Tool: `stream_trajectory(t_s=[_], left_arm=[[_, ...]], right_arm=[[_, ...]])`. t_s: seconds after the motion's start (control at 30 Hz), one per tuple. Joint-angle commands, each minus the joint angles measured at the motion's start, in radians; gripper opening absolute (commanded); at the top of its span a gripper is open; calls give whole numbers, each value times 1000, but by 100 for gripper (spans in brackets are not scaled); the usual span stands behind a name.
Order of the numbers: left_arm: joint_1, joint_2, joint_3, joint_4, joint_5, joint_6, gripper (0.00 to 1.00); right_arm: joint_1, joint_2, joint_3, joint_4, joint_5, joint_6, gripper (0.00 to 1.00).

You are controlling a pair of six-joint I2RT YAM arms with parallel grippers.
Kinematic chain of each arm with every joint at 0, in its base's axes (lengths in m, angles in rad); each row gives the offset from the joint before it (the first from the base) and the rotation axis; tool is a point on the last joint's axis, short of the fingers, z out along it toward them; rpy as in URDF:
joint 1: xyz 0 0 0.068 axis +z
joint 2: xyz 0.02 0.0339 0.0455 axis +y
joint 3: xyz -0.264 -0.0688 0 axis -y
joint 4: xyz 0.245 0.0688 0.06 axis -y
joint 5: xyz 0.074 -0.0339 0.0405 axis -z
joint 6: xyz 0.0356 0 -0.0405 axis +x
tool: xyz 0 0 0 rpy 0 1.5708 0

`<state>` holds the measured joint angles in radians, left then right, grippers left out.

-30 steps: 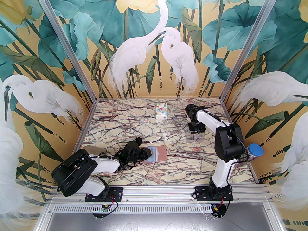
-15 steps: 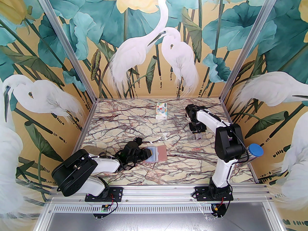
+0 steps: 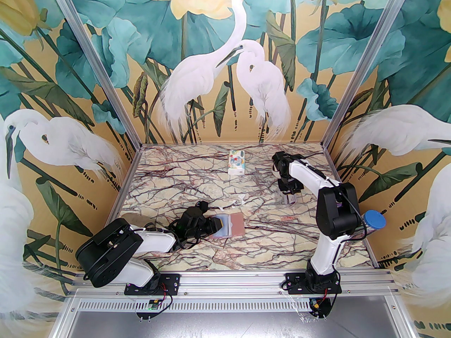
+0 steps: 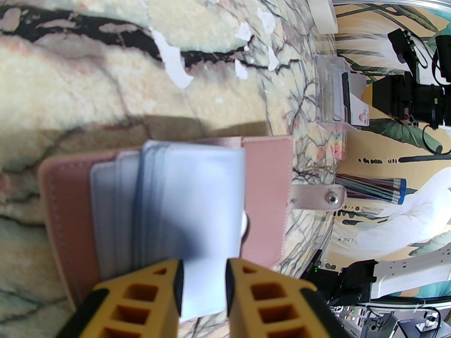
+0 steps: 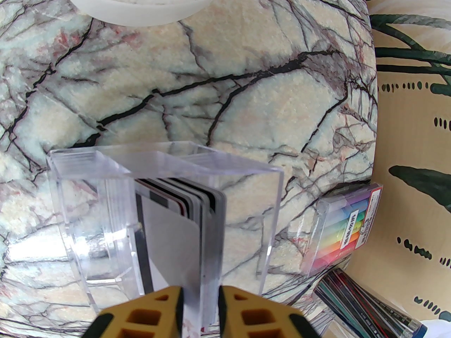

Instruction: Put the credit cards into the card holder

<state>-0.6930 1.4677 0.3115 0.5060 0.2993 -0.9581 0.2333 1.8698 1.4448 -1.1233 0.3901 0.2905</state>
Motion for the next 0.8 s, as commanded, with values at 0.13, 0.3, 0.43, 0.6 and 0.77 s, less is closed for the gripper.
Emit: stream_trajectory(t_s=[0.13,0.3,0.43,0.6,0.77], left_arm=[[3,39,-8,-75,-13,1,27],[1,42,-6,-75,-12,-1,27],[2,43,-5,-75,-11,0,27],[1,45,-4,-73,-10,2,27],[2,46,-4,-73,-9,2,27]], right_arm=[[-6,-40,23,-24,21,1,18],[-5,-45,24,-26,18,2,12],[-5,-49,24,-26,7,2,6],[-5,-58,25,-27,0,6,4],[-4,-71,28,-28,-34,11,2]])
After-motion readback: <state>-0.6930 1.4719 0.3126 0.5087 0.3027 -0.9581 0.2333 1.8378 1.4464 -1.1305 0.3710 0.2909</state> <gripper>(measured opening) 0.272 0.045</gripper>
